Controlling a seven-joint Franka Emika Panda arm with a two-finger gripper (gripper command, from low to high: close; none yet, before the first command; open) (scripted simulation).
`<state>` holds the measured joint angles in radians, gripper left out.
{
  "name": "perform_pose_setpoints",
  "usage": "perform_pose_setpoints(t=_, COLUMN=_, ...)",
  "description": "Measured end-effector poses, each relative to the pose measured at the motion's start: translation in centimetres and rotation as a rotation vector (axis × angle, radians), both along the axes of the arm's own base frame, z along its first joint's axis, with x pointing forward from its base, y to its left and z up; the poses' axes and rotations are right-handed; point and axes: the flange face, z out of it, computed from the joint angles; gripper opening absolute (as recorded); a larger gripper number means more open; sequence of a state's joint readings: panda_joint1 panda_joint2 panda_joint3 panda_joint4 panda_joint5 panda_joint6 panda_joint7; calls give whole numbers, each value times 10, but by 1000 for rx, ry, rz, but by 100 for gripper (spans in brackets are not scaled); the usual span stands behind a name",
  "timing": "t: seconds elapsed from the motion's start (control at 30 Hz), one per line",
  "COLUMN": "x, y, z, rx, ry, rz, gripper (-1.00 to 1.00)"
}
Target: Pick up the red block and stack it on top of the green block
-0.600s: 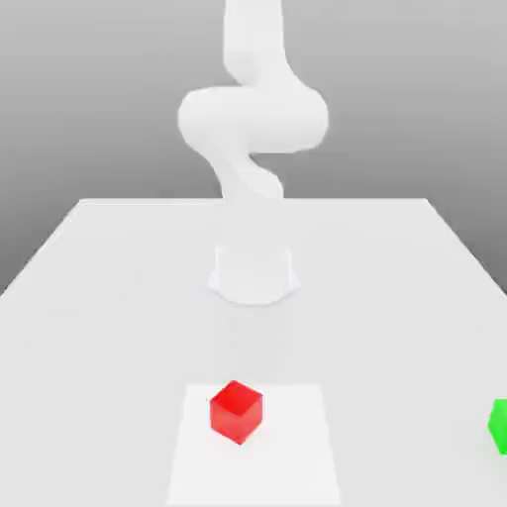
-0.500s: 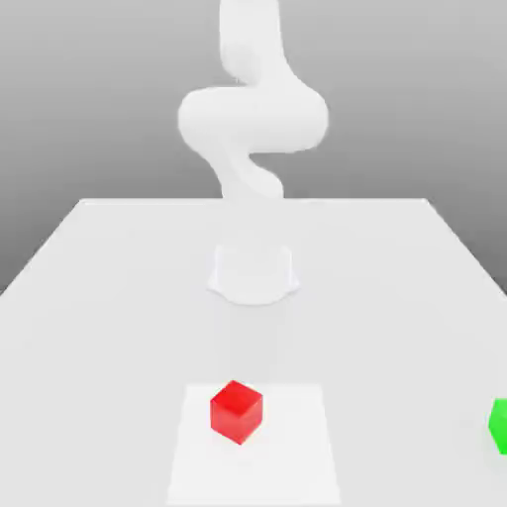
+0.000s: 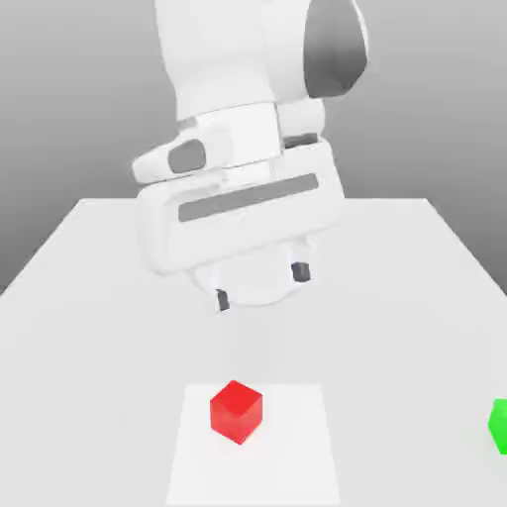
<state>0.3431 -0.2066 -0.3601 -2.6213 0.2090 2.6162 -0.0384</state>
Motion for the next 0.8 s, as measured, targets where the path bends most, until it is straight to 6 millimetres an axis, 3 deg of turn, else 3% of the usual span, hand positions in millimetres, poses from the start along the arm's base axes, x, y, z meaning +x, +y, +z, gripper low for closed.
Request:
perform_pose_setpoints(t=0.17, x=-25, y=-2, z=-71, rx=-92, ry=92, rz=156, gripper=0)
perform_pose_setpoints(t=0.3, x=-51, y=-12, z=-113, rx=-178, ry=153, rz=275, gripper=0)
perform_pose_setpoints(t=0.4, x=-55, y=-20, z=-125, rx=-204, ry=163, rz=297, gripper=0)
perform_pose_setpoints(t=0.8, x=-52, y=-15, z=-168, rx=-214, ry=157, rz=321, gripper=0)
